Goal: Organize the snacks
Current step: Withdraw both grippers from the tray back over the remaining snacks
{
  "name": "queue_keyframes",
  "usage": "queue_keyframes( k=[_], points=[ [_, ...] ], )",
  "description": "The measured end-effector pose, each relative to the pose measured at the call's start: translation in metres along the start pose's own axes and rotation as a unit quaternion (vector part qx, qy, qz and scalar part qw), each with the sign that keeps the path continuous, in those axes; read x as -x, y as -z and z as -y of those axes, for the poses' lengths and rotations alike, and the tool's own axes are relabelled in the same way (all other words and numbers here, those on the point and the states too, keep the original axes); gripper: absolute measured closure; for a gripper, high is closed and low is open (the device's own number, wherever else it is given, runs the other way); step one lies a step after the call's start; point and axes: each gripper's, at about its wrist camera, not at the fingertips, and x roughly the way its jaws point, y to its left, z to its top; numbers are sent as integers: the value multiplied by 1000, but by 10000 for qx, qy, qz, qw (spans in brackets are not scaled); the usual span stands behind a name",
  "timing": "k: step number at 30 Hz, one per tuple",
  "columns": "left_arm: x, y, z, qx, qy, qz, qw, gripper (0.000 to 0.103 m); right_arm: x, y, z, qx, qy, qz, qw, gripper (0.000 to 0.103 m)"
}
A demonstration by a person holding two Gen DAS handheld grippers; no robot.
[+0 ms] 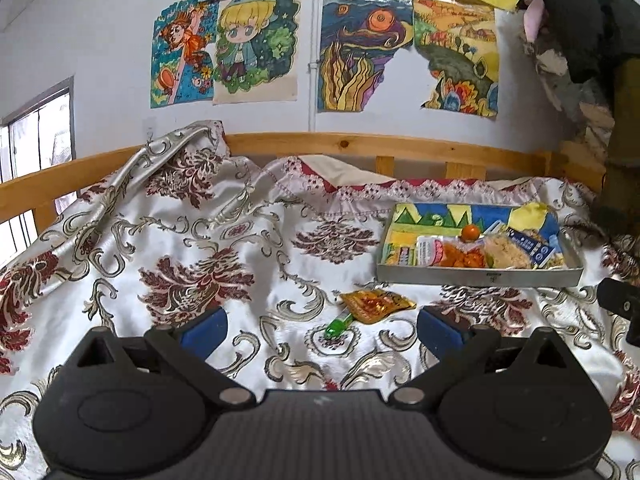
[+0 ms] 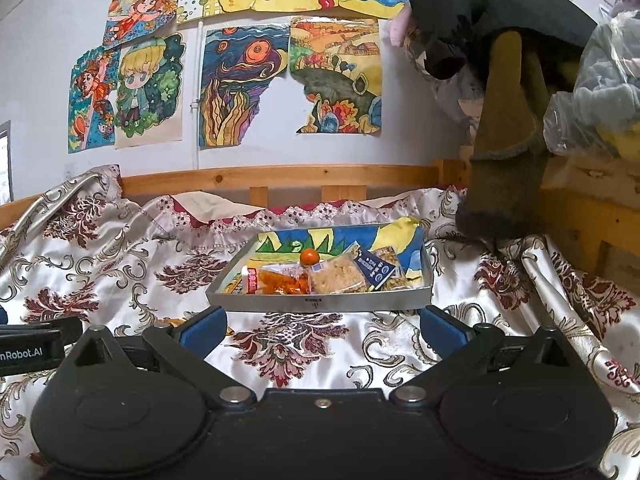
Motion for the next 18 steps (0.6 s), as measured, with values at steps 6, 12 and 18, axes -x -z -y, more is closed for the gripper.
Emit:
queue_keyframes(
  k=[6, 12, 18],
  points=[
    [-7, 5, -4, -3, -94, -115, 9999, 0, -6, 8, 3, -56, 18, -72, 10000, 1],
    [-15, 7, -8, -29, -134, -145, 9998, 0, -13, 13, 3, -70, 22, -143, 9999, 1],
    [-26, 7, -11, -21, -162, -166, 9997, 0, -21, 18, 2, -107, 6, -208, 9997, 1]
  ],
)
